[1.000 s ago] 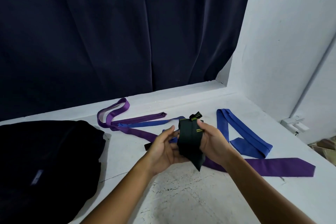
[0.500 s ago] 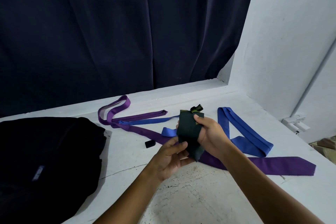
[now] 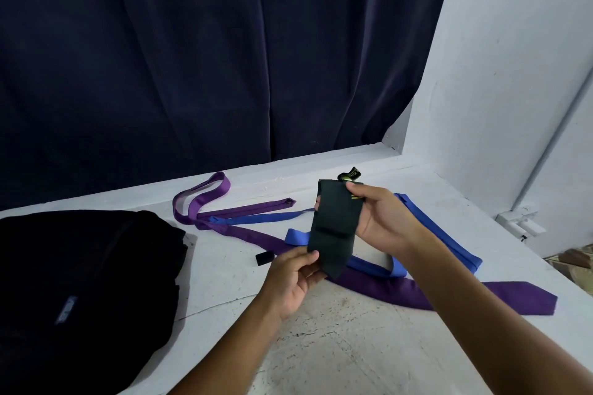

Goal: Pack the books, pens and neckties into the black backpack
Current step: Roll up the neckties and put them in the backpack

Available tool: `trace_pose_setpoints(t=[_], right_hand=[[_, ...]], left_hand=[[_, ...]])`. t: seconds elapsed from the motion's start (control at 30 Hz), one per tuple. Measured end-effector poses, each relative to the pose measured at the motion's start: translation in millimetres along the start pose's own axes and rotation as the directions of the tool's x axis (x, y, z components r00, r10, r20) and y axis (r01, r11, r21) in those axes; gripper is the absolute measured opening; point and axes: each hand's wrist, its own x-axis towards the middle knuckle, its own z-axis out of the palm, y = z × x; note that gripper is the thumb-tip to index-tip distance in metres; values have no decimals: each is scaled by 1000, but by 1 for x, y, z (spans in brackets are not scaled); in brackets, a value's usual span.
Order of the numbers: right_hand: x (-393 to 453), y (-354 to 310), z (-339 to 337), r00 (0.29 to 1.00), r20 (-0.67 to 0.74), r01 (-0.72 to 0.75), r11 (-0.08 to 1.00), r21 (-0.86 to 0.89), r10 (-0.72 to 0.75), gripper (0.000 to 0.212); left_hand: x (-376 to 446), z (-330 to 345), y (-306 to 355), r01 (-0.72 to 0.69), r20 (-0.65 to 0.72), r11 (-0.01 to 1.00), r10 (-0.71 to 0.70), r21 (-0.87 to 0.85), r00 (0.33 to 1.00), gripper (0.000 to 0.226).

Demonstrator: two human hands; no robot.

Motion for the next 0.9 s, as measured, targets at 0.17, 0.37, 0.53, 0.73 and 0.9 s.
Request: trace_pose_setpoints(t=[0.17, 0.37, 0.53, 0.73, 0.9], right_hand=[[-1, -8, 1, 1000, 19, 4, 1000, -9, -4, 38], [11, -8, -5, 986, -10, 166, 986, -15, -166, 45], [17, 5, -14, 974, -24, 222, 971, -88, -225, 37], [22, 14, -23, 963, 32, 266, 930, -253, -267, 54], [21, 21, -29, 973, 146, 219, 905, -364, -176, 96]], left_hand=[[-8, -4, 2, -66, -26, 992, 69, 109, 997, 13], [-23, 2, -5, -77, -59, 980, 89, 181, 994, 12], [-37, 7, -6, -22, -27, 994, 25, 106, 999, 13], [-46, 14, 2, 28, -6, 998, -29, -50, 1000, 16], [-50, 24, 21, 56, 24, 963, -51, -264, 998, 10]])
